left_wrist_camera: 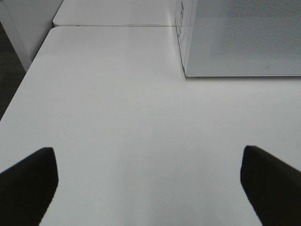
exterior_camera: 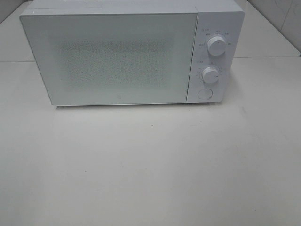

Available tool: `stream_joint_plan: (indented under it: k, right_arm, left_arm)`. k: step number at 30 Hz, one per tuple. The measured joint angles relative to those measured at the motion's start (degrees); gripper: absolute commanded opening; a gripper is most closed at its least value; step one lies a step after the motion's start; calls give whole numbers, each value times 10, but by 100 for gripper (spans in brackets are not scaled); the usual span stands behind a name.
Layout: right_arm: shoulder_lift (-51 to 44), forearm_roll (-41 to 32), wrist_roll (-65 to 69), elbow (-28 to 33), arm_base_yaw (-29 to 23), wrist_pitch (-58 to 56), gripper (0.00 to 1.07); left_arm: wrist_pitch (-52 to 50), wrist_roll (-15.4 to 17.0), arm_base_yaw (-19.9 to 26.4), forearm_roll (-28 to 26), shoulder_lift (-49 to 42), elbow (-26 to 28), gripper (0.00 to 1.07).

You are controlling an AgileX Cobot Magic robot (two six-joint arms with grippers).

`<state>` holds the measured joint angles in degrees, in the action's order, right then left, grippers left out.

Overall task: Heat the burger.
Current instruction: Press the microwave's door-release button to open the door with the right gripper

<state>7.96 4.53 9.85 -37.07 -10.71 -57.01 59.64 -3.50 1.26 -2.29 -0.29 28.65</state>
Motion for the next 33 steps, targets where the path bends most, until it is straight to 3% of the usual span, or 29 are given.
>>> stream_joint_plan:
  k: [9,18,33]
  right_arm:
    - [-83,3,0,5,40,-1,74]
    - [-83,2,0,77,49,-5,74]
    - [-83,2,-5,83,49,-9,74]
  left_arm:
    - [0,0,0,0,0,0,98]
    - [0,0,0,0,0,0,98]
    - [0,0,0,0,0,0,98]
